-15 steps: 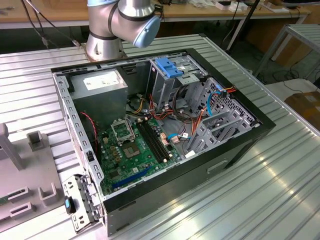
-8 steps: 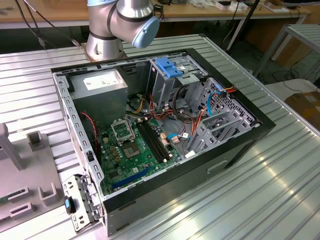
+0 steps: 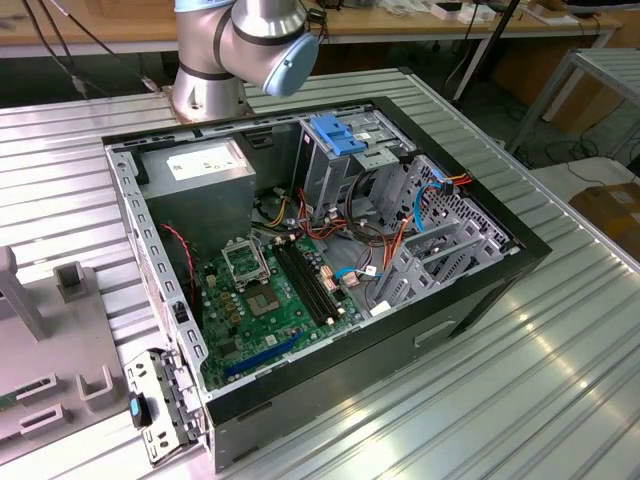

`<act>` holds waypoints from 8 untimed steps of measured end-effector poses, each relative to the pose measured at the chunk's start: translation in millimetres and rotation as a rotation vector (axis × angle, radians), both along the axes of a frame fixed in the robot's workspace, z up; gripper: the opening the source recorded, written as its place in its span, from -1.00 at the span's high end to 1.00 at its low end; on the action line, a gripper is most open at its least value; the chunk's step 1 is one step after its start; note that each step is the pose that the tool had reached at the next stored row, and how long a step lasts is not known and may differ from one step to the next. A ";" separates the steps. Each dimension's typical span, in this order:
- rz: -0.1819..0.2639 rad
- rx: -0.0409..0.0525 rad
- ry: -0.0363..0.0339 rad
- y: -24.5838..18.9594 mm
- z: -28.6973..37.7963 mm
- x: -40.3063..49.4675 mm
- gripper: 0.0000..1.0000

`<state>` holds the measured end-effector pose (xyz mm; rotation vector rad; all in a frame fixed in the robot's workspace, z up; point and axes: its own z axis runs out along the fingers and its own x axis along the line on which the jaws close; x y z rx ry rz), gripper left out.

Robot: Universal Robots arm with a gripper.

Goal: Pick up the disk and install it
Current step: 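Reach for the disk, then pick up the disk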

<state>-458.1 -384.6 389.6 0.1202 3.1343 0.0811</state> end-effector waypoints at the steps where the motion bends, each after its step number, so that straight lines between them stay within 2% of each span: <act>1: 0.000 0.0001 0.0000 0.0 0.0 -0.1 0.79; 8: 0.001 0.0000 0.0000 0.0 0.0 -0.6 0.79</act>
